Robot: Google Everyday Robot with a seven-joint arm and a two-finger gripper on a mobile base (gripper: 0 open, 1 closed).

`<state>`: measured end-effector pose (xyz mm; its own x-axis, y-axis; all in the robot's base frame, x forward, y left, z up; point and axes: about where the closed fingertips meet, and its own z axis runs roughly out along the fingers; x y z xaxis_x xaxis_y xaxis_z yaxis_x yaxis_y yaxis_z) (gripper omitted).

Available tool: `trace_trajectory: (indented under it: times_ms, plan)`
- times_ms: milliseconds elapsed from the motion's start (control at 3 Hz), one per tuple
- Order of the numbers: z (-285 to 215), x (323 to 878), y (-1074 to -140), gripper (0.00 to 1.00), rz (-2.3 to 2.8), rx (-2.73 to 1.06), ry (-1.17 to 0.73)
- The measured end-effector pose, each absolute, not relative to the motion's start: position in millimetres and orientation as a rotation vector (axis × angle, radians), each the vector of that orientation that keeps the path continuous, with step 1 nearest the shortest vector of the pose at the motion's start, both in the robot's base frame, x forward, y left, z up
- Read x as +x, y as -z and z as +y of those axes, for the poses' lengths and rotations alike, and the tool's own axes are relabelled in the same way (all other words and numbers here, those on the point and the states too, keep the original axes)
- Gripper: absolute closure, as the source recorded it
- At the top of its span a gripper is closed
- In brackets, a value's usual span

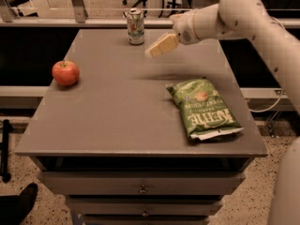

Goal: Pick 7up can

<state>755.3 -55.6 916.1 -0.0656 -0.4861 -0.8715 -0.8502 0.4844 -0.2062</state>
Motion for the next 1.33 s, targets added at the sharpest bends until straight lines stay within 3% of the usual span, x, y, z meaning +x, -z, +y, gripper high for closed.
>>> trace_trajectory:
  times_ms: [667,1000,1333]
  plan:
    - [-11.8,857.4,-895.1,0.0,1.617,-0.891,-0.461]
    - [-6.6,883.4,-890.0,0.0,1.611,-0.826,-0.46]
    - [7.3,897.2,-887.1,0.17,1.605,-0.802,-0.489]
